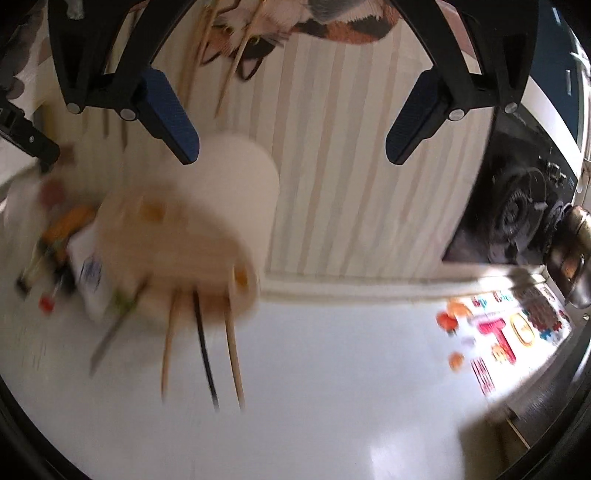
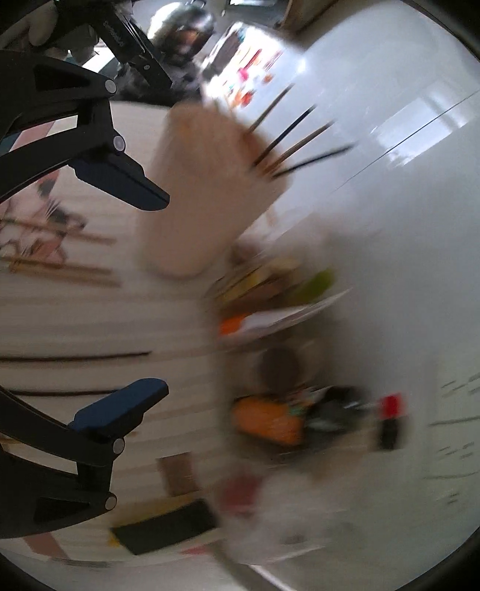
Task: Organize utensils
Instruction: 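Lower the left tool onto a wooden chopstick while the right tool grasps another wooden chopstick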
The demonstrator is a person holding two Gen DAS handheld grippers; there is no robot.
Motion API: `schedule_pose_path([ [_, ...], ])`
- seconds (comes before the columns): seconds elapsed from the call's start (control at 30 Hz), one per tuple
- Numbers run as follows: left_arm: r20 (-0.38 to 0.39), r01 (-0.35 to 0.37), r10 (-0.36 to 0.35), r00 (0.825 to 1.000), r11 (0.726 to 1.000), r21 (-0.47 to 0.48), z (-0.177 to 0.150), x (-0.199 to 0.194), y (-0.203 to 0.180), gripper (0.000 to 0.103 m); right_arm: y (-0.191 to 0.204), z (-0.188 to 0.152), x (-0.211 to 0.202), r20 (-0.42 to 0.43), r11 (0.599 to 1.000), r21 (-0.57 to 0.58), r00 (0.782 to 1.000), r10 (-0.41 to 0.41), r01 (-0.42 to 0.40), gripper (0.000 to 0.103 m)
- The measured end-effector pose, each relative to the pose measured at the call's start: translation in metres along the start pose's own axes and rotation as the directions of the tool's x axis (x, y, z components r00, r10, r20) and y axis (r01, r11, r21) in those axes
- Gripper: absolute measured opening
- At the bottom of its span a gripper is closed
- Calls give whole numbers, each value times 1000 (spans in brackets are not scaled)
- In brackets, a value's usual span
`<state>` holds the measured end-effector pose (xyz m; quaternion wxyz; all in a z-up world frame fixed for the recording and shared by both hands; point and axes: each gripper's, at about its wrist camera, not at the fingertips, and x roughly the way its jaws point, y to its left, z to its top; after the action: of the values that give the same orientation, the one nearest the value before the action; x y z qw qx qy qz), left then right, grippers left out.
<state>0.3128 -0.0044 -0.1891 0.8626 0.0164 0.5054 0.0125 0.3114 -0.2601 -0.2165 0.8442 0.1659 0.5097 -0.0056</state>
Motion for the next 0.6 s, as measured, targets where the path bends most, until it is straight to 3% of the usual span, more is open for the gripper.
schedule_pose_path([
  [0.07,-59,11,-9,998,999,30,-18,22,-10,103,-14,-20,23,-65,999,21,998,-24,26,90],
  [0.17,-145,43,-32,989,996,73,-43,49,-25,103,-31,-50,54,-171,997,30,984,-58,64,48],
  [0.27,-225,76,-50,973,991,108,-64,75,-38,100,-40,-69,72,-216,997,35,974,-66,75,38],
  [0.3,-252,83,-49,966,989,124,-70,83,-43,94,-41,-73,77,-230,996,39,971,-64,75,34],
  [0.43,-323,79,-12,946,977,196,-88,110,-59,90,-49,-88,89,-262,996,55,963,-56,72,15],
  [0.53,-346,66,23,938,967,245,-97,127,-64,72,-47,-96,96,-282,997,53,959,-37,54,11],
  [0.57,-358,67,29,933,966,251,-99,132,-65,63,-45,-97,99,-288,998,50,957,-26,42,11],
  [0.6,-337,74,11,941,969,236,-98,130,-62,49,-39,-97,101,-295,998,45,955,-17,31,11],
])
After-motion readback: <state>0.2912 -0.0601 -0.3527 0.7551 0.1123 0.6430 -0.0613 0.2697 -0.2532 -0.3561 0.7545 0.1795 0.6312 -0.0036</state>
